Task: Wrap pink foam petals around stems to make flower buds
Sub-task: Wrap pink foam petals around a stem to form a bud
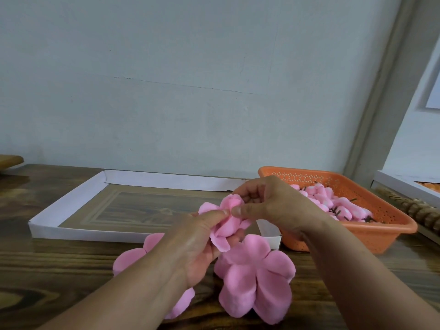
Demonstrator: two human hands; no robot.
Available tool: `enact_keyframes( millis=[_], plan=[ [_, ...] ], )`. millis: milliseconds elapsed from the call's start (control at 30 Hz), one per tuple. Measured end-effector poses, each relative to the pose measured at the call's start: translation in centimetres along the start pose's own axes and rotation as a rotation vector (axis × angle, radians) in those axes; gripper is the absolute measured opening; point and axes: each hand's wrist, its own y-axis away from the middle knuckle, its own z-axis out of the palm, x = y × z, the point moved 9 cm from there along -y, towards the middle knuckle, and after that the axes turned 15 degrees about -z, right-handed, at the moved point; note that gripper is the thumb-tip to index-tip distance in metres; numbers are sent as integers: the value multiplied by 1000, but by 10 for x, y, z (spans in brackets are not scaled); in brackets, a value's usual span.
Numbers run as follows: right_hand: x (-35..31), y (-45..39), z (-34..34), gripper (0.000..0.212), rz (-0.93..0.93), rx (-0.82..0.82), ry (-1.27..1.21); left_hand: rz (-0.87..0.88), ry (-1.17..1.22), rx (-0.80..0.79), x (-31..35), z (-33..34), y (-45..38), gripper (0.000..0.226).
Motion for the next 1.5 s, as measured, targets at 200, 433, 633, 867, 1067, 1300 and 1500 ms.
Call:
enact_keyframes(
  millis=[200, 433, 633, 867, 1067, 1300, 1500],
  plan=[
    [0, -1, -3, 14, 12, 83, 12, -7, -7, 32, 0, -3, -1, 23],
    [2, -3, -4, 8, -2, 82, -31, -5, 15, 12, 1, -2, -2, 23],
    [-5, -3, -2, 8, -40, 82, -40, 0, 42, -5, 4, 0, 1, 12],
    [-11, -2, -1, 13, -43, 80, -19, -13, 36, 7, 5, 0, 2, 11],
    [-18, -3, 4, 20, -89, 44, -16, -46, 15, 16, 4, -1, 2, 14],
    [-16, -2, 2, 19, -79, 53, -17, -66, 9, -5, 4, 0, -2, 24],
    [-15, -2, 3, 19, -59, 68, 45, -75, 22, 12, 3, -4, -3, 27]
  ],
)
